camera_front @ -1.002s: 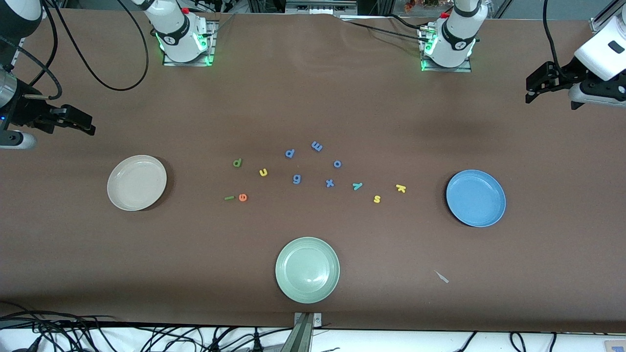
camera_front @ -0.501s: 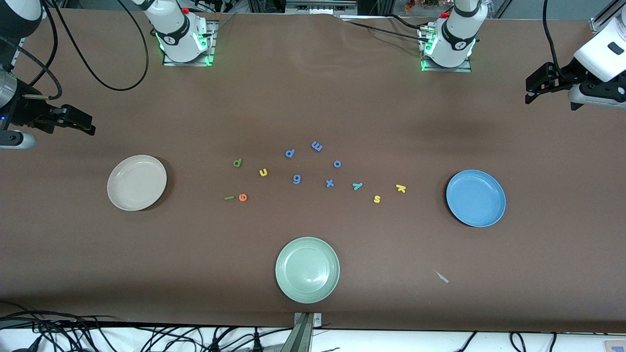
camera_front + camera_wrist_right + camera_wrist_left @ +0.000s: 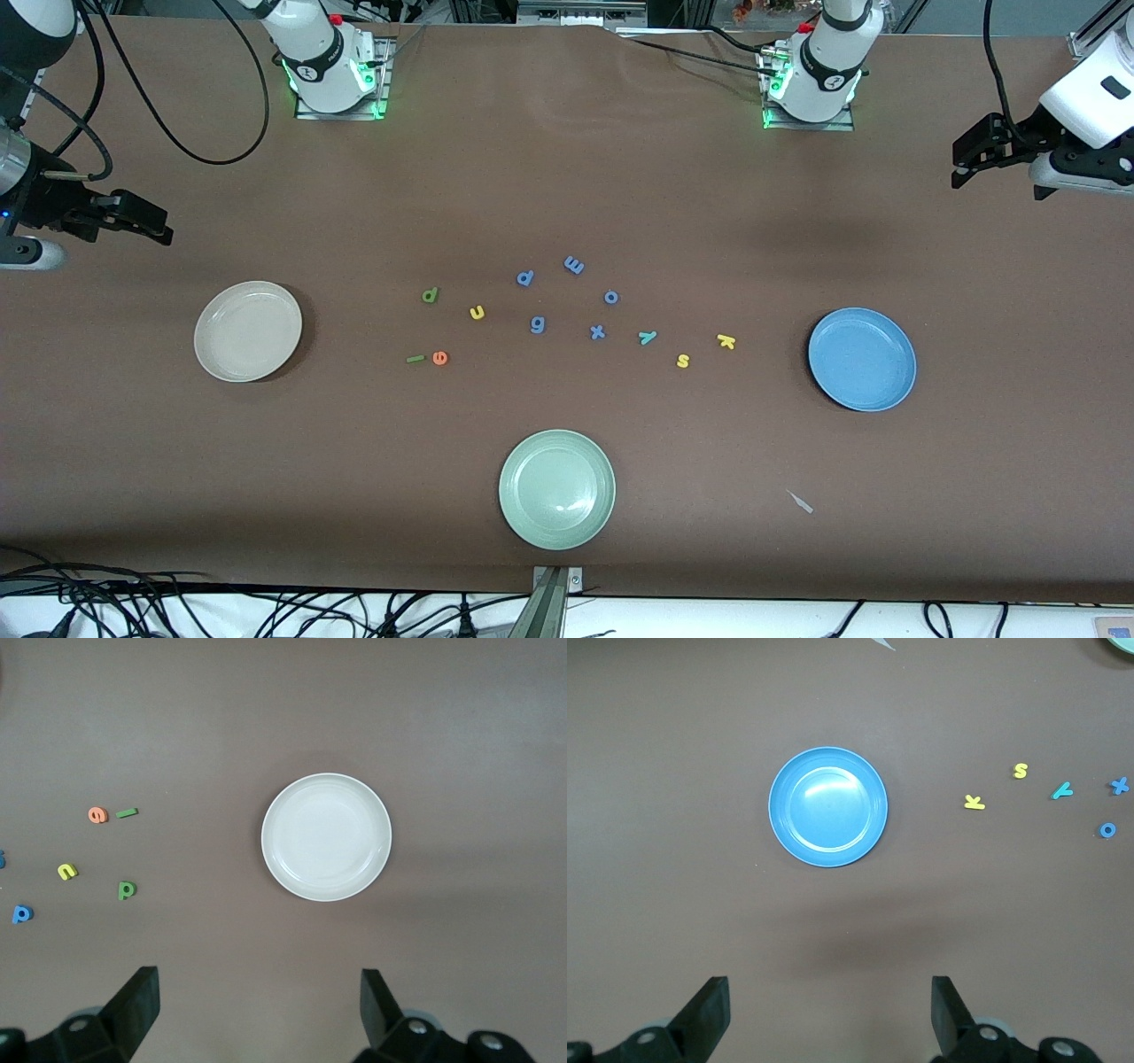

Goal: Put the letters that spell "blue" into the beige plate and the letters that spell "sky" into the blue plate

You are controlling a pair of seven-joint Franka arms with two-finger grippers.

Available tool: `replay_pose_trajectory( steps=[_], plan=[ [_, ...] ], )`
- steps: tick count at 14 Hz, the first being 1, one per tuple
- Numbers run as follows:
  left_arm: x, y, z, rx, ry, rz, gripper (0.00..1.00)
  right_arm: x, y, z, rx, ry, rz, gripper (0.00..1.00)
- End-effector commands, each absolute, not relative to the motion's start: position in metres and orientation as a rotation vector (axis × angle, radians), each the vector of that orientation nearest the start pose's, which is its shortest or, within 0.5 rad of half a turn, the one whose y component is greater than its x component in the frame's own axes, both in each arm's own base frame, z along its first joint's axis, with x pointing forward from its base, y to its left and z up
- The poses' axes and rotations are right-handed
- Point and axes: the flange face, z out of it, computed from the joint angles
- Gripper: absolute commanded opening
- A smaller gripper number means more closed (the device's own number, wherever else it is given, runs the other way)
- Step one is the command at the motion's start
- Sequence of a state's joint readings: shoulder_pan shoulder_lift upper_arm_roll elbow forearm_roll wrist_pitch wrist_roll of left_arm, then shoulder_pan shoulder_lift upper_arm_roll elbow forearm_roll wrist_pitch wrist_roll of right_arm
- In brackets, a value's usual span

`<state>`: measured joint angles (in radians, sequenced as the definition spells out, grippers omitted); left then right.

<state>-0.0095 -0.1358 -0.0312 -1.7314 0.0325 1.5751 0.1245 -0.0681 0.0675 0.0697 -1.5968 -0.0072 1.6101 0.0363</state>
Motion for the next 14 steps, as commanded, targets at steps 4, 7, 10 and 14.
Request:
replay_pose_trajectory(
  steps=[4, 7, 10, 14],
  plan=[
    [0.513, -0.02, 0.626, -3.116, 0.265, 0.035, 1.0, 0.572, 0.0, 0.578, -3.132, 0.032, 0.089, 1.0],
    [0.512, -0.02, 0.627, -3.116, 0.265, 0.032, 1.0, 0.574, 0.011, 0.574, -3.133, 0.0, 0.096, 1.0],
    [0.513, -0.02, 0.626, -3.116, 0.265, 0.035, 1.0, 0.581, 0.061, 0.551, -3.231, -0.17, 0.151, 1.0],
    [0.513, -0.02, 0.627, -3.111, 0.265, 0.033, 1.0, 0.589, 0.123, 0.499, -3.172, -0.119, 0.268, 1.0]
  ],
)
